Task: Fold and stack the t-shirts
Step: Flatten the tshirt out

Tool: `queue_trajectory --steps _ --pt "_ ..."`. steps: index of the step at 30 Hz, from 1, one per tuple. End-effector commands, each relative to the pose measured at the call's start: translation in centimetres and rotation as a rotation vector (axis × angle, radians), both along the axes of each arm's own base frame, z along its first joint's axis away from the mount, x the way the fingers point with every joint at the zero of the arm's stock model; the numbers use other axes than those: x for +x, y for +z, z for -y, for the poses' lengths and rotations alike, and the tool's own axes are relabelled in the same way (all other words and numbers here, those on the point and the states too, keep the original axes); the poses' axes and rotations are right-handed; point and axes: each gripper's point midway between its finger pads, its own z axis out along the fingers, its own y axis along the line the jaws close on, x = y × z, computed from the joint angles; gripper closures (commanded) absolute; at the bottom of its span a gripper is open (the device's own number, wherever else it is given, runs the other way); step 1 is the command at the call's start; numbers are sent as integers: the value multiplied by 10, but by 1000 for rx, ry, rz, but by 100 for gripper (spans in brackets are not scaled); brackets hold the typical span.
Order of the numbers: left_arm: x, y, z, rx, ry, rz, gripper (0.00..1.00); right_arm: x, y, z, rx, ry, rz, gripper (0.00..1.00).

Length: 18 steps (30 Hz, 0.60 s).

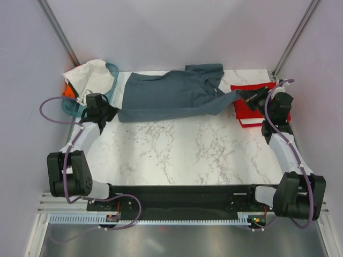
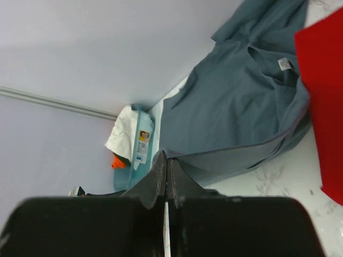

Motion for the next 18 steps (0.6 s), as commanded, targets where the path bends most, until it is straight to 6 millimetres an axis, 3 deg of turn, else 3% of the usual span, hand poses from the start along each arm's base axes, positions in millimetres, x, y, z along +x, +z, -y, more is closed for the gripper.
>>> queue_trajectory --steps 1,3,4,6,8,15,18 --pt "-15 -6 4 -87 64 62 98 -18 -14 5 -67 -28 12 100" --pt "-26 -6 5 -95 69 89 98 -32 -35 2 -80 -11 -35 100" --pt "-38 -19 2 -76 87 63 98 -38 -39 -2 -83 13 -42 100" --pt "-51 -15 -4 -52 118 75 98 -52 -52 -6 -103 38 -66 100" --pt "-71 -32 -11 -30 160 22 98 -63 -65 -10 -121 62 -96 100" --pt "-109 -53 -8 -20 146 -31 98 -109 -82 -17 -180 103 -158 100" --pt "-119 -53 -3 -33 123 -20 98 -132 -83 -20 -197 113 -152 100"
